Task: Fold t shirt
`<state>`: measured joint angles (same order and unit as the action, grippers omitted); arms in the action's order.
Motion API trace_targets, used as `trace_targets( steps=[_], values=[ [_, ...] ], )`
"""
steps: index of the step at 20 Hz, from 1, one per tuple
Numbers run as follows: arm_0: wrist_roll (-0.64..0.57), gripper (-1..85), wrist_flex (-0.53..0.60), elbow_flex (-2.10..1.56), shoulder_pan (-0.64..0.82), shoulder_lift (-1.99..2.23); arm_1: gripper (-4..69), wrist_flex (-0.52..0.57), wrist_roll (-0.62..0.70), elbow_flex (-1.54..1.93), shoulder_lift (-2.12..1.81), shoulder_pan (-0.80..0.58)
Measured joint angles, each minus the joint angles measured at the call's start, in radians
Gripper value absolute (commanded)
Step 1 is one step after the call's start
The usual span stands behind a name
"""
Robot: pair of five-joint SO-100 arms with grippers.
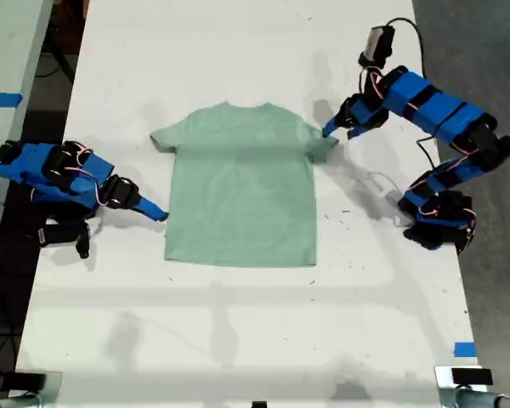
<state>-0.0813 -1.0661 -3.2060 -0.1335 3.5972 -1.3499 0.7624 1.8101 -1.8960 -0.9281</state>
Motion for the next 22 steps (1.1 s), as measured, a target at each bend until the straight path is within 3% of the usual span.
trace_targets(
  steps=[4,5,7,9,12,15,18,22],
  values=[
    [0.000,8.6,0.000,0.000,0.000,0.000,22.8,0.161,0.015,0.014,0.172,-0.029],
    [0.000,8.6,0.000,0.000,0.000,0.000,19.6,0.195,0.015,0.032,0.196,-0.038],
    [0.000,8.6,0.000,0.000,0.000,0.000,4.9,0.252,0.015,0.049,0.259,-0.058],
    [0.000,8.6,0.000,0.000,0.000,0.000,0.9,0.278,0.014,0.046,0.287,-0.060],
    [0.000,8.6,0.000,0.000,0.000,0.000,1.0,0.256,-0.009,0.046,0.288,-0.087],
    [0.000,8.6,0.000,0.000,0.000,0.000,1.0,0.135,-0.017,-0.052,0.284,-0.081],
    [0.000,8.6,0.000,0.000,0.000,0.000,1.0,0.021,-0.017,-0.321,0.287,0.074],
    [0.000,8.6,0.000,0.000,0.000,0.000,1.0,0.043,-0.023,-0.548,0.377,0.322]
  ],
)
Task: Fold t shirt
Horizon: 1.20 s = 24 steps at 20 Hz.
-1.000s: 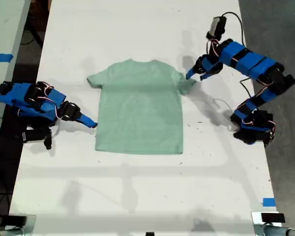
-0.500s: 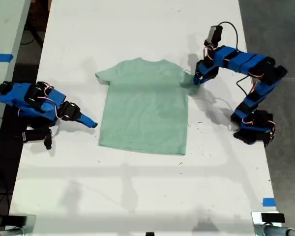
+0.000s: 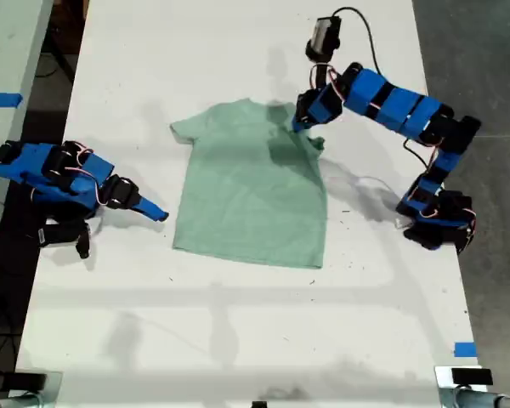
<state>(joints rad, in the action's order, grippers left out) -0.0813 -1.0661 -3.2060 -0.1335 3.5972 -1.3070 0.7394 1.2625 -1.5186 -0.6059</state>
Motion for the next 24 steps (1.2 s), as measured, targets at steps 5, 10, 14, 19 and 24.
trace_targets(
  steps=[5,10,14,19,24],
  values=[
    [0.000,8.6,0.000,0.000,0.000,0.000,8.0,0.143,-0.009,-0.043,0.209,0.135],
    [0.000,8.6,0.000,0.000,0.000,0.000,35.4,0.031,-0.009,-0.256,0.281,0.212],
    [0.000,8.6,0.000,0.000,0.000,0.000,4.6,-0.201,-0.035,-0.199,0.017,0.140],
    [0.000,8.6,0.000,0.000,0.000,0.000,-0.2,-0.209,-0.187,0.337,-0.537,0.212],
    [0.000,8.7,0.000,0.000,0.000,0.000,-0.1,0.089,-0.281,1.287,-1.321,0.302]
  ],
)
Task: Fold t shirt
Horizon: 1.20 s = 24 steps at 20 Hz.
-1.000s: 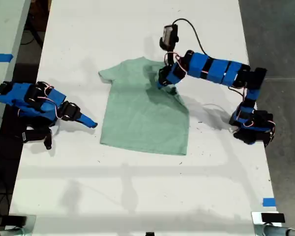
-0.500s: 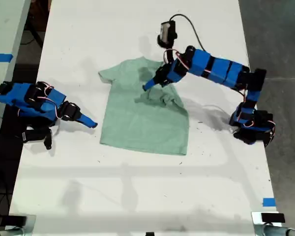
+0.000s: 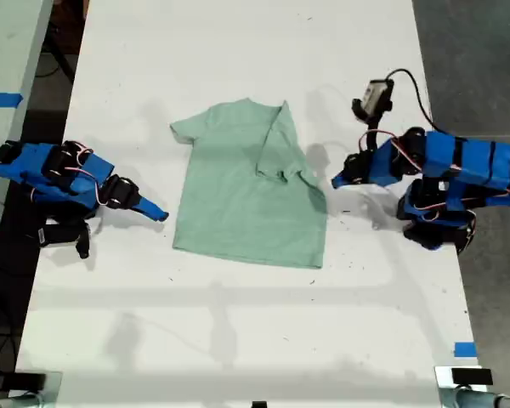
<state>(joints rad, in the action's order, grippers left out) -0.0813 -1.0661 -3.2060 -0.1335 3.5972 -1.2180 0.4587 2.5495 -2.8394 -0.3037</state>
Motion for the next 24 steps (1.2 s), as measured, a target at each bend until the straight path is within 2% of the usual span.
trace_targets(
  steps=[1,3,6,8,9,24],
  values=[
    [0.000,8.7,0.000,0.000,0.000,0.000,-0.1,-0.017,0.002,0.156,-0.207,0.025],
    [0.000,8.7,0.000,0.000,0.000,0.000,-0.1,-0.120,-0.023,0.360,-0.551,0.015],
    [0.000,8.7,0.000,0.000,0.000,0.000,2.3,-0.115,-0.127,0.482,-0.646,0.023],
    [0.000,8.7,0.000,0.000,0.000,0.000,1.8,-0.170,-0.259,0.483,-0.658,0.006],
    [0.000,8.7,0.000,0.000,0.000,0.000,1.4,-0.179,-0.284,0.485,-0.660,-0.008],
    [0.000,8.7,0.000,0.000,0.000,0.000,-1.1,-0.179,-0.288,0.485,-0.661,-0.003]
  ],
)
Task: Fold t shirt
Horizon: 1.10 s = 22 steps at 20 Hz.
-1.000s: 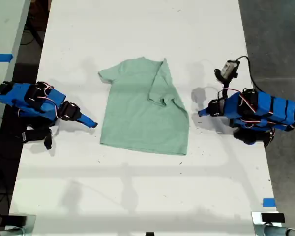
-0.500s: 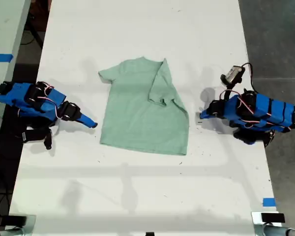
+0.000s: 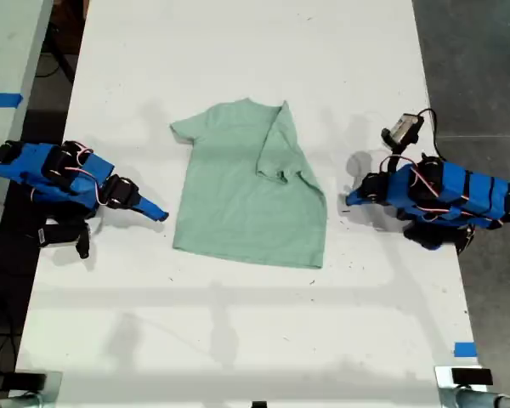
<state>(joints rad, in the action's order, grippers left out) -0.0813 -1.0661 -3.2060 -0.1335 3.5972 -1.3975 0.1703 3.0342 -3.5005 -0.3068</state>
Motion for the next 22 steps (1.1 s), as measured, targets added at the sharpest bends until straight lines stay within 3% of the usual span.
trace_targets(
  steps=[22],
  values=[
    [0.000,8.7,0.000,0.000,0.000,0.000,-1.5,0.000,0.018,0.002,0.000,0.000]
  ],
)
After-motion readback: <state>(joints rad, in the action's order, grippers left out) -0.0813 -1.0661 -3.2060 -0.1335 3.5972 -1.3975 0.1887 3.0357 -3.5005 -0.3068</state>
